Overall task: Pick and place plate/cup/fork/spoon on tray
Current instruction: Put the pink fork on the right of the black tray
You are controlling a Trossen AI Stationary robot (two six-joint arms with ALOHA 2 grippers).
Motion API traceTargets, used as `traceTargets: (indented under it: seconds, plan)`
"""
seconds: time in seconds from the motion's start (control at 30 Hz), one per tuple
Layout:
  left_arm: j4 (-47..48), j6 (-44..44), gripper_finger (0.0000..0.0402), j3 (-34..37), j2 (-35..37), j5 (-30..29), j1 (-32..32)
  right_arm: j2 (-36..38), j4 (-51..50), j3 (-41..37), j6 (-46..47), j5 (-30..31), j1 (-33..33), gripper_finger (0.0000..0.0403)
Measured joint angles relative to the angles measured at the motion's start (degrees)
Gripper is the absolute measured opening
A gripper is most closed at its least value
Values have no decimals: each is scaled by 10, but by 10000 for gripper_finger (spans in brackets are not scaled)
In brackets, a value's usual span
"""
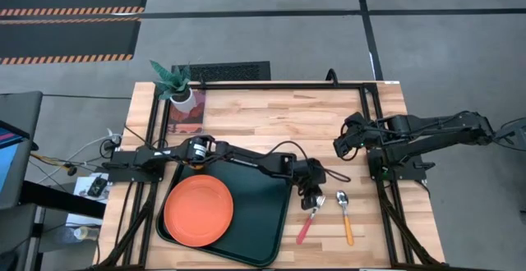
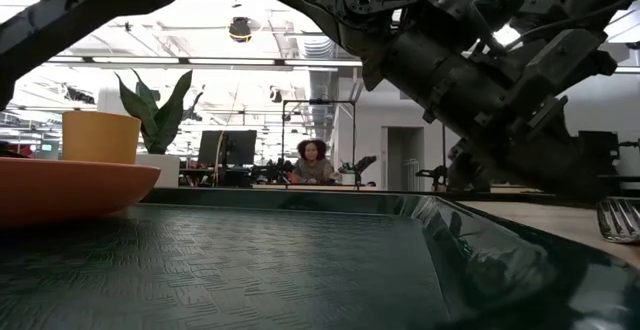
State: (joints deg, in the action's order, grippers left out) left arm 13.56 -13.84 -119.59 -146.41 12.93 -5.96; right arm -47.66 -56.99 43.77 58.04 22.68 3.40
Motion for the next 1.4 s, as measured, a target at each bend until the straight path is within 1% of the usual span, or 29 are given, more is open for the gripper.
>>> traceTargets:
  seconds: [0.1,0.27,0.37,0.43,0.57,0.7,0.87,0.93,1.0,1.07,1.2,1.3,1.4]
  plan:
    - [0,7,4,0,0,3,1,0,0,0,0,0,0,250]
    - [0,1,0,0,0,4,3,0,0,0,0,0,0,250]
    - [-5,4,8,0,0,-1,5,0,0,0,0,-1,0,250]
    - [-6,8,21,0,0,3,6,0,-2,0,0,-6,0,250]
    - [-3,7,71,0,0,40,13,0,-23,0,0,-9,8,250]
    - [8,7,138,0,0,52,18,0,-28,0,8,-4,24,250]
    - [-10,14,219,0,0,90,21,0,-28,0,19,0,34,250]
    - [-10,25,242,0,0,90,18,0,-28,0,19,2,35,250]
    - [-17,29,255,0,0,90,13,0,-28,0,19,2,37,250]
    - [-45,26,259,-2,-9,91,10,0,-28,0,20,3,37,250]
    - [-59,-15,253,0,-26,104,10,0,-26,1,20,4,37,250]
    - [-50,-23,244,0,-28,103,11,0,-26,1,21,4,37,250]
    - [-54,-18,226,0,-28,102,10,0,-26,1,21,4,37,250]
